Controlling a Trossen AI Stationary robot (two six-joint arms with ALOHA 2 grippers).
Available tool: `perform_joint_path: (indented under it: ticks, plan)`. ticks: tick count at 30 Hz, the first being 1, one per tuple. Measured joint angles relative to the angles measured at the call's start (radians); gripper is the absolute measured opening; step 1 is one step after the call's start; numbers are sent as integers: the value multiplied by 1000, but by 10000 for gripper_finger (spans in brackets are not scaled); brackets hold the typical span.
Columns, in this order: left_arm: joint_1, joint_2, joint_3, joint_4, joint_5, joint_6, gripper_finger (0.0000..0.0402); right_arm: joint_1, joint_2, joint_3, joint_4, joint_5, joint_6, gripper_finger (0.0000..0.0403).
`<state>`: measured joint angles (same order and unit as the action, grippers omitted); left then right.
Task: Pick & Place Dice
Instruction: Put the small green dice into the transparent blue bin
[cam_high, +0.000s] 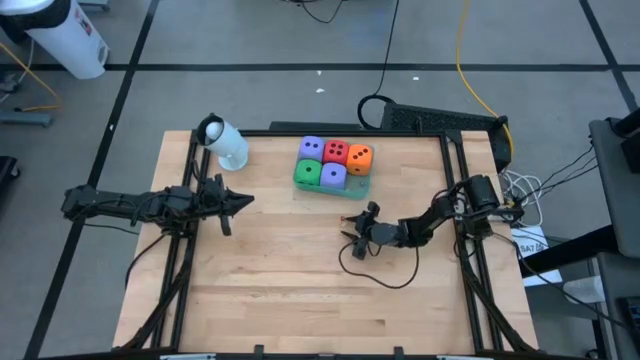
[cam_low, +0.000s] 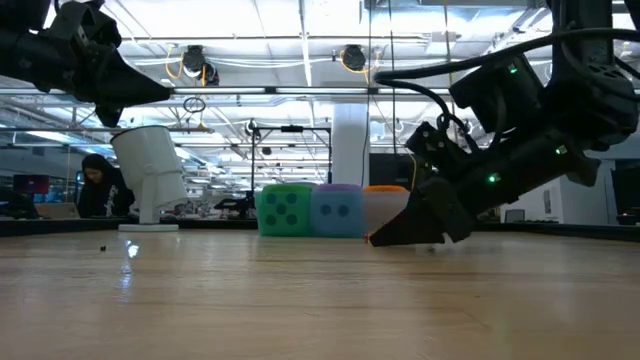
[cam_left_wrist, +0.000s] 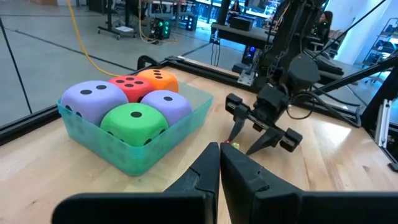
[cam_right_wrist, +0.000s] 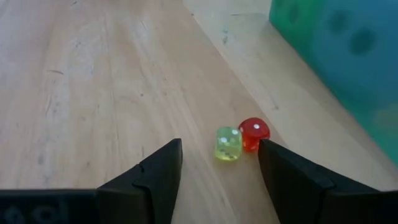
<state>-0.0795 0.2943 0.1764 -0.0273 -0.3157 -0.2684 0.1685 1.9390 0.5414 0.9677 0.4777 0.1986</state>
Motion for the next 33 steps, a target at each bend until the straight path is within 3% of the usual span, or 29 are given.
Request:
perform_joint_path:
  ticks: [13, 29, 33]
  plan:
    - [0, 0, 0, 0, 0, 0, 21, -28, 36, 26, -24, -4, 10, 189]
    - [0, 0, 0, 1, 0, -7, 21, -29, 11, 26, -69, -14, 18, 52]
    - [0, 0, 0, 1, 0, -8, 21, -24, -57, 22, -109, -37, -33, 43]
